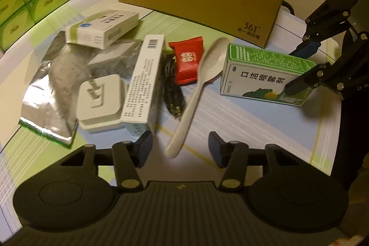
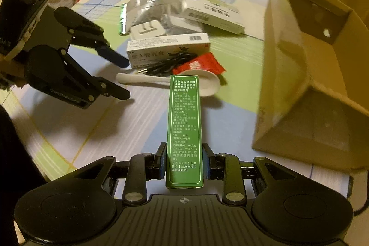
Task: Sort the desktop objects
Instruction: 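Grasp the green-and-white medicine box with the right tool while the left tool approaches the white spoon, then grasp the white plastic spoon by its handle with the left tool while the right tool lifts the box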
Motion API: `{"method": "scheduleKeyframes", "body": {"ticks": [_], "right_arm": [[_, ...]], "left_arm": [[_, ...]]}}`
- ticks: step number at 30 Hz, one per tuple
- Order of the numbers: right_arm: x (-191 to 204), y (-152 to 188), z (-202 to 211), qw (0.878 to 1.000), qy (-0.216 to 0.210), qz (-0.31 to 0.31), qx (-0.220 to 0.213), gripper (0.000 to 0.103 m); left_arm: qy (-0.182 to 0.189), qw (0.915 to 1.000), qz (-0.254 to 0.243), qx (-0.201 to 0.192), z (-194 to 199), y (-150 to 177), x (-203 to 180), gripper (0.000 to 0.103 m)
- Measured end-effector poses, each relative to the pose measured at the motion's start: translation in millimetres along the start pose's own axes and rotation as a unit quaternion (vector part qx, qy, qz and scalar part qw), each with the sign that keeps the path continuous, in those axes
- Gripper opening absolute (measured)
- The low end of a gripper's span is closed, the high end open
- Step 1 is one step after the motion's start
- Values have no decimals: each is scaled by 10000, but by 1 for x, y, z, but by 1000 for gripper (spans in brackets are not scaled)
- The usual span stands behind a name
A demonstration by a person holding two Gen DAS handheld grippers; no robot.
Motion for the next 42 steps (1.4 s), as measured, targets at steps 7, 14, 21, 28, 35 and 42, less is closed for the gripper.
{"method": "scheduleKeyframes", "body": {"ticks": [7, 14, 21, 28, 35, 42], "right_arm": [[-7, 5, 3, 9997, 135, -208, -20, 27], [-11, 6, 4, 9979, 63, -652, -5, 27], [-7, 6, 8, 9952, -78, -974, -77, 28], [-8, 7, 8, 9949, 41, -979, -252, 59], [-10, 12, 1, 9960, 84, -857, -256, 60], [-6, 14, -3, 9968, 21, -702, -372, 60]], "left_arm": [[-72, 9996, 285, -6, -10, -8, -5, 8], [-14, 9908, 1345, 163, 14, 17, -21, 3], [-1, 9789, 2041, -58, 43, 42, -39, 4], [-451, 9817, 1821, -335, 43, 33, -50, 22], [-825, 9854, 1295, -742, 20, 10, -51, 26], [-1030, 9842, 1187, -817, 1, 6, -44, 30]]}}
Point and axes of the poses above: each gripper's, at about its wrist camera, not at the fingertips, and z roughly against the way its jaws point, x to its left, y to its underside, the point moved 2 cm from there along -z, roughly the way its jaws point, and after that the axes turned 13 degrees about y, right-handed, at the moved point
